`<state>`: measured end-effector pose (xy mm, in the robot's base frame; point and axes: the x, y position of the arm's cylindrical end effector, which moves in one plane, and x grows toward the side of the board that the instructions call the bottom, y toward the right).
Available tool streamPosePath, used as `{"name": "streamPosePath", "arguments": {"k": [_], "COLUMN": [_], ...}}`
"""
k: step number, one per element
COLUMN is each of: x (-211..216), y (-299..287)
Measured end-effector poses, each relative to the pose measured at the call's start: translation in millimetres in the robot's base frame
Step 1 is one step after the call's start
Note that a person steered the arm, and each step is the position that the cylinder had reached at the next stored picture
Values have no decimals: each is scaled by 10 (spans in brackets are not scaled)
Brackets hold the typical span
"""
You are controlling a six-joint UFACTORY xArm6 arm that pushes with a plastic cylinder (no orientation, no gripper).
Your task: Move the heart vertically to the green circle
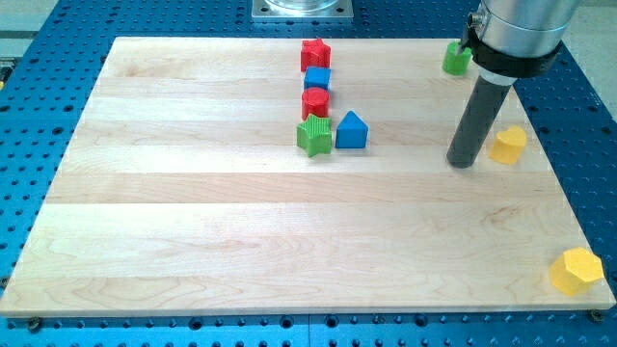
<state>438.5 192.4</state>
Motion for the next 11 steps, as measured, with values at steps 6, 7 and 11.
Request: {"name": "streamPosePath", "arguments": {"k": [6, 7, 11], "x": [219, 83, -290], "y": [1068, 840, 407]}}
